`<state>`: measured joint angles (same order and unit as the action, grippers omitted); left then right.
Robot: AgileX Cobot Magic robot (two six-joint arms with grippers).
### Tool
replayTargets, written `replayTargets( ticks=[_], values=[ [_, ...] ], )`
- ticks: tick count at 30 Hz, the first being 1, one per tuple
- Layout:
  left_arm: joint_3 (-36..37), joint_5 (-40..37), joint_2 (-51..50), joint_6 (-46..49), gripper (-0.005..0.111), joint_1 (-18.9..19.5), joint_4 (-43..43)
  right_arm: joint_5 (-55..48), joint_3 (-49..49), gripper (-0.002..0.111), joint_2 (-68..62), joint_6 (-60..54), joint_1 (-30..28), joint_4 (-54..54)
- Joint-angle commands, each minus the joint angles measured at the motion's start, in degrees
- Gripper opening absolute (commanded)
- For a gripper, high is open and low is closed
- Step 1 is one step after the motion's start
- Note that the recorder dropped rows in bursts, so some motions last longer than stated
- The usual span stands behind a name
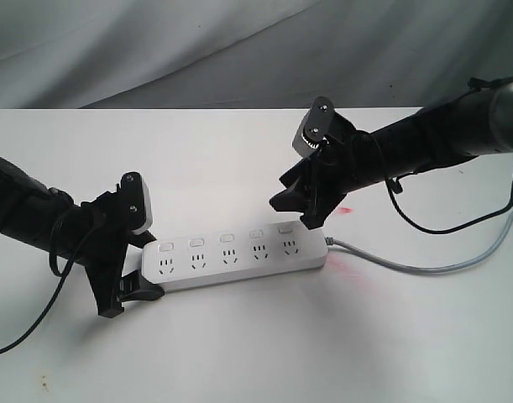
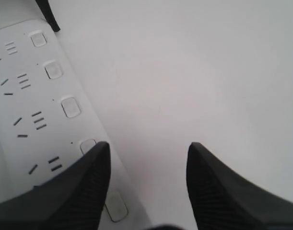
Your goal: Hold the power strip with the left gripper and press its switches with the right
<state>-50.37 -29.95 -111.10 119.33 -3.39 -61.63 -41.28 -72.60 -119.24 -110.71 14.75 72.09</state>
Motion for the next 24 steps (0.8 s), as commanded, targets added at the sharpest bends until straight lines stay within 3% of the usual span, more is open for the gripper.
replayTargets(
  ticks=[1,24],
  values=[
    [0.03,1.66,-0.36,0.63,0.046,0.08,0.74,0.73,0.20,0.046,-1.19,-0.16,-0.38,-0.36],
    [0.03,1.66,-0.36,0.63,0.046,0.08,0.74,1.13,0.74,0.046,-5.78,-0.49,-1.15,-1.03]
  ],
)
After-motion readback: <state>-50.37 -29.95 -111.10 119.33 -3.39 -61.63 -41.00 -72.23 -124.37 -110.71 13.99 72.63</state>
